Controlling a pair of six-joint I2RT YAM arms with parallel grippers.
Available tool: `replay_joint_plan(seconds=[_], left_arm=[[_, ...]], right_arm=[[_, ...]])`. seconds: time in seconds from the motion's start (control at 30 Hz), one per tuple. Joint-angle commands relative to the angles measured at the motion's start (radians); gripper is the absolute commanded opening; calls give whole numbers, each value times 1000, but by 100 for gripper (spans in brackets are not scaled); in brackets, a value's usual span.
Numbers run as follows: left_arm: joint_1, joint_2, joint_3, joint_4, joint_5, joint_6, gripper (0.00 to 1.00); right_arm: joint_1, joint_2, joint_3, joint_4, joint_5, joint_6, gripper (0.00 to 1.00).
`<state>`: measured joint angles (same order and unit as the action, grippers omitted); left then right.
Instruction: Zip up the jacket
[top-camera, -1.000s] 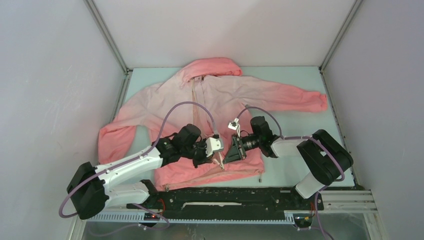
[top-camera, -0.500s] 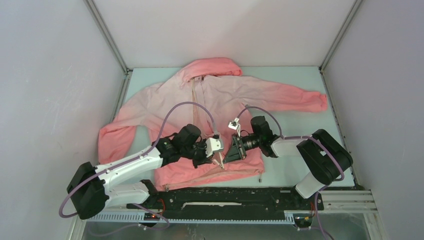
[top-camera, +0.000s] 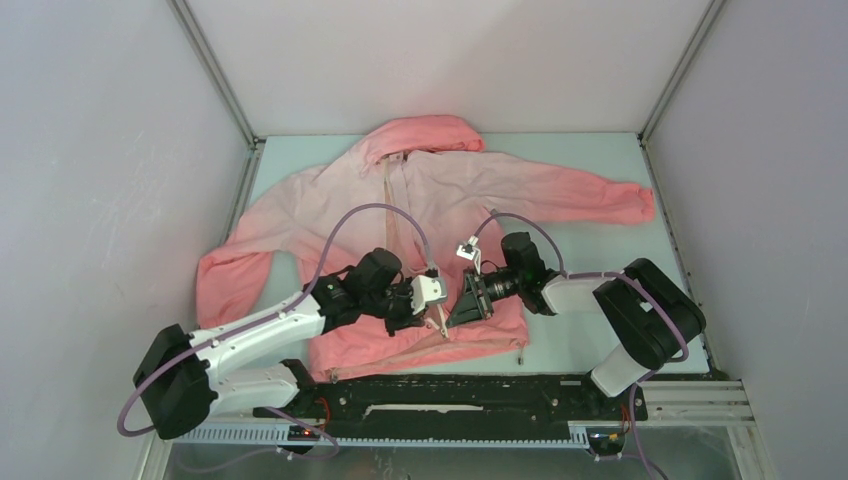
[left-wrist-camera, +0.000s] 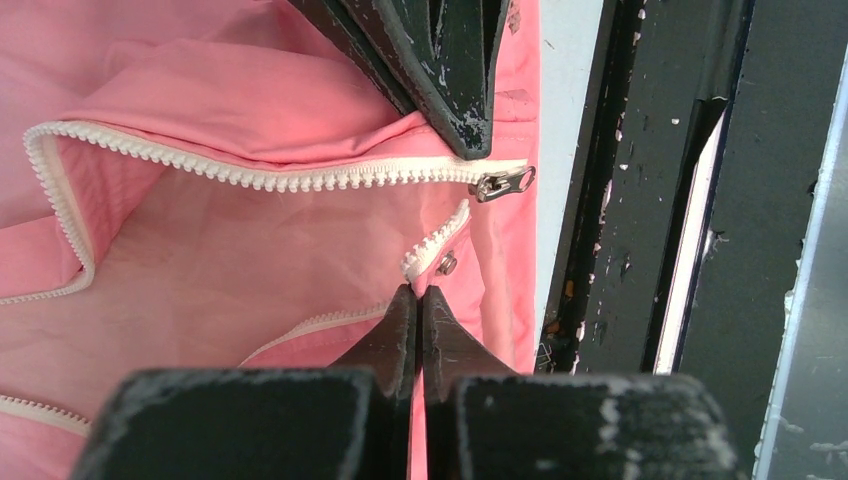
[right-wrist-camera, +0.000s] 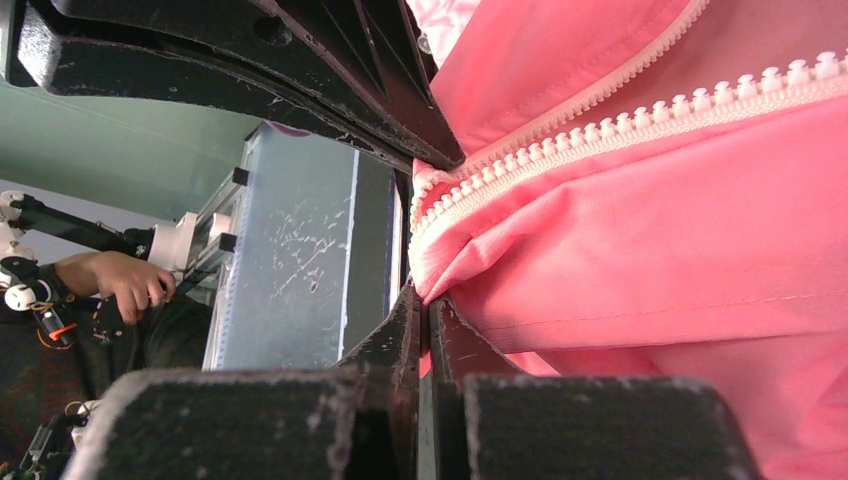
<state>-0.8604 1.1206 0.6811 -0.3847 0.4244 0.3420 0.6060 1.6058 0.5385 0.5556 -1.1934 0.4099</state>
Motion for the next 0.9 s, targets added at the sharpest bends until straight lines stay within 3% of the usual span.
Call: replay_joint_plan(seconds=[0.0,0.87], left_arm=[[6,2,35,8,36,19,0],[5,17,38,-2,94,16,0]], right_arm=[[6,-31,25,34,-23,-20,0],[13,-30,21,68,-33,-7,0]])
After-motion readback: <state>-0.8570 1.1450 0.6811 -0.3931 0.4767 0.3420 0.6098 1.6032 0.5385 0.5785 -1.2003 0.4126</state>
